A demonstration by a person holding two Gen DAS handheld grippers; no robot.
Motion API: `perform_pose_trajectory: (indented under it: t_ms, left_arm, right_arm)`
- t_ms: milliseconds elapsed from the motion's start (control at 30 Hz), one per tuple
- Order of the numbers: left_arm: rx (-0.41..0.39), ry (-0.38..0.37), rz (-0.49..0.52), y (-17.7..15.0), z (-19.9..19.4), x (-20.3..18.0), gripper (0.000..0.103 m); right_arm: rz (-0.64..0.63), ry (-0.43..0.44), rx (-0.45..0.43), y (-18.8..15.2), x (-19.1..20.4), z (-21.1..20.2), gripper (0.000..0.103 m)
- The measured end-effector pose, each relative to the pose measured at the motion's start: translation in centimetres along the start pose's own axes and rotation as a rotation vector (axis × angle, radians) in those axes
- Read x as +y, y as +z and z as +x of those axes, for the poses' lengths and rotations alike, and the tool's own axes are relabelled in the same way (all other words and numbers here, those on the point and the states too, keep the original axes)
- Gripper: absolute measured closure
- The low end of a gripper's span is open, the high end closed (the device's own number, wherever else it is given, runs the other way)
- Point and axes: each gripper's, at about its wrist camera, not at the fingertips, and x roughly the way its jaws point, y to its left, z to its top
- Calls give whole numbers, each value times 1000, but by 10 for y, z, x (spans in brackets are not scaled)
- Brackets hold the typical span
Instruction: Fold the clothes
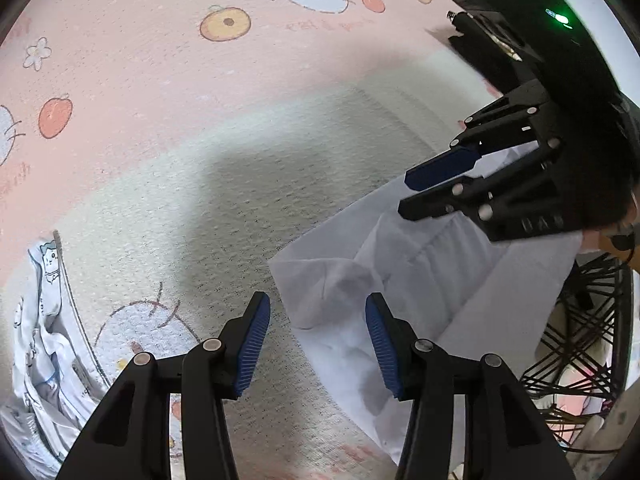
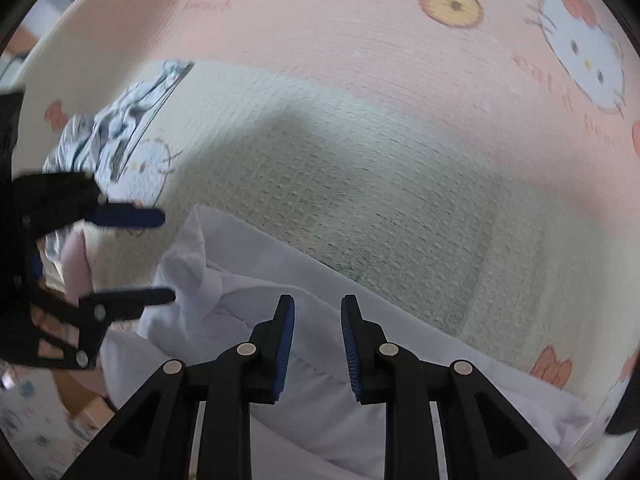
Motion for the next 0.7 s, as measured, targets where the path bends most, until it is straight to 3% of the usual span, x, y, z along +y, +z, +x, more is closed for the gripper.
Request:
perform_pose_trajectory:
  t_ms: [133,300,533,700]
  left_arm:
    - [17,20,24,3,10,-2,57]
    - [13,3,-58,9,17,14,57]
    - [-2,-7,-99,12,15,29,57]
    - [-12,-11,-119,14,13,38,57]
  right_arm:
    - [-129,-36,-1,1,18,9,80]
    - [-260,-113,-21,2,35,17,80]
    - [-316,-68,-8,2,41,25,80]
    - [-241,-86,-38,8,29,25,80]
